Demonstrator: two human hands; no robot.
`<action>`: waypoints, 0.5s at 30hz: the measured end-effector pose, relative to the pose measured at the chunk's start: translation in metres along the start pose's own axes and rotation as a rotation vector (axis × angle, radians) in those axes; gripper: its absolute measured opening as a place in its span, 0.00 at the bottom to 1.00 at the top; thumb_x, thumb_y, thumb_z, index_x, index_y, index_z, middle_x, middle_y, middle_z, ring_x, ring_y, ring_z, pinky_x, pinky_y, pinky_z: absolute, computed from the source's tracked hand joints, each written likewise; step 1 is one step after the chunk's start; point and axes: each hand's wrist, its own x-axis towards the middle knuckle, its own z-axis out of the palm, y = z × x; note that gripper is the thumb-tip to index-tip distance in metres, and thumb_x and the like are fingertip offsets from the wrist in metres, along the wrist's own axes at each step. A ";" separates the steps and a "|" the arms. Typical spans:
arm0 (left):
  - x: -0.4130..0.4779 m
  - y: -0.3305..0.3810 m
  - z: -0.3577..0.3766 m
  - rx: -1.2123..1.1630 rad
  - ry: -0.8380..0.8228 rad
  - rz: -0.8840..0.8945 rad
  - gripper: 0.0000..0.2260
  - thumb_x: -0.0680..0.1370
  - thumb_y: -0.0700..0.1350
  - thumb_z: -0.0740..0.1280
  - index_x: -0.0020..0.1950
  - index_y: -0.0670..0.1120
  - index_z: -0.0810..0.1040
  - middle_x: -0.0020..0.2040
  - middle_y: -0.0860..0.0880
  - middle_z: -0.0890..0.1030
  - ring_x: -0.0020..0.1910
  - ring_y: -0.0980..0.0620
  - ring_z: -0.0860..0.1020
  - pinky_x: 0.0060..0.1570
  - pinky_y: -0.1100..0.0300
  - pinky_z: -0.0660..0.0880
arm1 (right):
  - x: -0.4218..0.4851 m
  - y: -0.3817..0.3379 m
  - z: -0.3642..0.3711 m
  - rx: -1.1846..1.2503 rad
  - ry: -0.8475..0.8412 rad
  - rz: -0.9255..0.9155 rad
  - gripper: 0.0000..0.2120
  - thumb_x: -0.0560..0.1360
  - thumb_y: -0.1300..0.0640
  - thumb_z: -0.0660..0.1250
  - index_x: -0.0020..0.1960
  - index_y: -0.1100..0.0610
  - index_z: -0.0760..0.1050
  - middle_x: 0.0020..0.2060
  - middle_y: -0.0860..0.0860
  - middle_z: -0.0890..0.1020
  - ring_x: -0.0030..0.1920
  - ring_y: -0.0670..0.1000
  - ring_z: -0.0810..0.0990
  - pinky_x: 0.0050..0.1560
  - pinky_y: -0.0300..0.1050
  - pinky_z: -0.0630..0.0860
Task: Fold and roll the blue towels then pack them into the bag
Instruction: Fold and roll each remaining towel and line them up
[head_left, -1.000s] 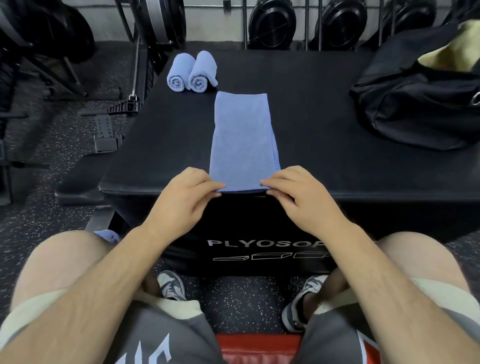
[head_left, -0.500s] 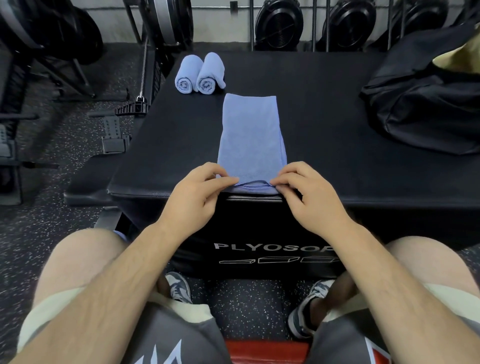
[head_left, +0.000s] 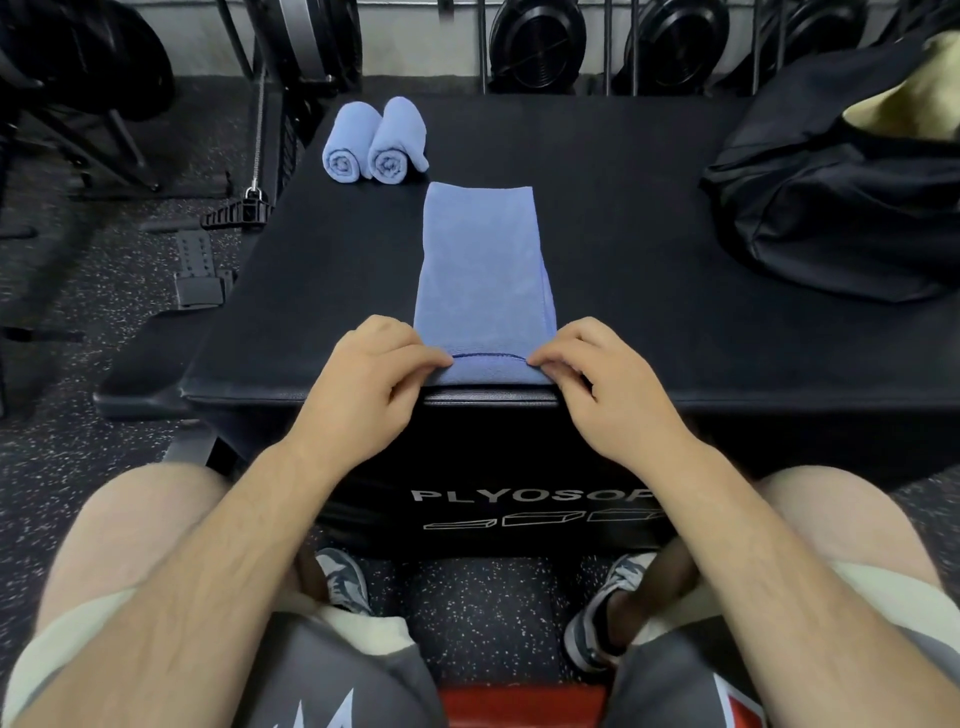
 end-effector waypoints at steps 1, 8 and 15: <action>-0.001 0.000 -0.001 -0.015 -0.008 -0.006 0.10 0.80 0.41 0.65 0.54 0.47 0.86 0.44 0.53 0.79 0.48 0.48 0.75 0.47 0.43 0.74 | 0.001 0.001 0.001 -0.009 -0.003 -0.021 0.09 0.82 0.59 0.64 0.56 0.52 0.82 0.53 0.41 0.75 0.52 0.43 0.75 0.54 0.35 0.71; -0.003 -0.001 -0.007 0.020 -0.019 -0.019 0.09 0.75 0.44 0.71 0.55 0.51 0.85 0.44 0.59 0.78 0.57 0.51 0.72 0.51 0.52 0.66 | 0.003 0.007 0.002 -0.034 0.010 -0.032 0.11 0.78 0.61 0.68 0.57 0.52 0.85 0.51 0.39 0.78 0.55 0.45 0.73 0.56 0.28 0.67; -0.003 -0.001 -0.006 -0.032 -0.060 -0.047 0.11 0.81 0.38 0.68 0.61 0.48 0.82 0.50 0.54 0.81 0.53 0.51 0.77 0.58 0.56 0.73 | 0.003 0.005 0.002 -0.078 0.033 -0.081 0.09 0.81 0.60 0.66 0.55 0.50 0.82 0.49 0.40 0.82 0.54 0.47 0.76 0.56 0.42 0.74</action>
